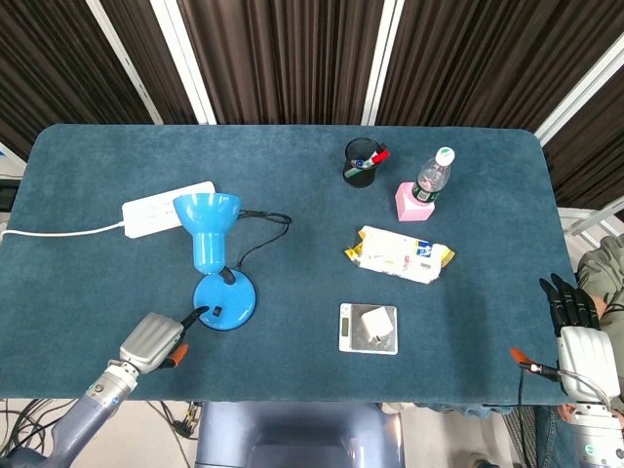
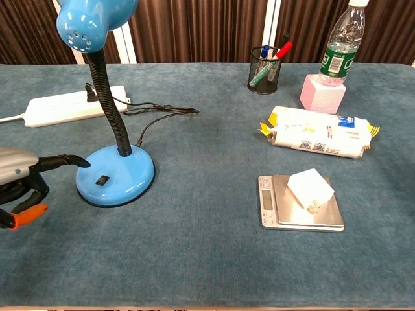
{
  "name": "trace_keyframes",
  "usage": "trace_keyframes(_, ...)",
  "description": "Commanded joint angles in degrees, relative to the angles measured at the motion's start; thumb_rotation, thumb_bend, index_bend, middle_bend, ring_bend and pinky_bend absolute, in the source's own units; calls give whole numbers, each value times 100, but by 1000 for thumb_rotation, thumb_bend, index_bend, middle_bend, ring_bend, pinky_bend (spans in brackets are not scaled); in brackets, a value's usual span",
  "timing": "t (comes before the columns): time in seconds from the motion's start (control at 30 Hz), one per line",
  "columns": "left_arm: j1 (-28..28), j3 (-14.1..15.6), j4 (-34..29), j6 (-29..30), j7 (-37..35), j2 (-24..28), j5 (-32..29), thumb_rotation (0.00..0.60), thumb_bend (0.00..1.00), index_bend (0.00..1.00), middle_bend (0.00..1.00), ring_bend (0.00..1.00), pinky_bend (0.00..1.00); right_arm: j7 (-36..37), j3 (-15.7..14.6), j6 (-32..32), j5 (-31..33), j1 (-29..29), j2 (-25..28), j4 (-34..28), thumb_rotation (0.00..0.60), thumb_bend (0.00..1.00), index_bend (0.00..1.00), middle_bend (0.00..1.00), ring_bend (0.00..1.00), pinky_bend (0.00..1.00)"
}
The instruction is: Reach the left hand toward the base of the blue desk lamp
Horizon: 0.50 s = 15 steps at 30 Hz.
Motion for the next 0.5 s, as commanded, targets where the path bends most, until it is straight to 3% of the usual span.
trace_keyframes(0.03,-75,-51,64,-98,106,-96,-160,600,514,74,743,803,857,3,4,-5,10,1,0,3,600,110,0,18,38,0)
trace_keyframes(0.5,-231,-17,187,-190,488,-365,-479,600,514,73,741,804,858,-14,12,-8,28,1,-10,-9,600,110,0,18,37,0)
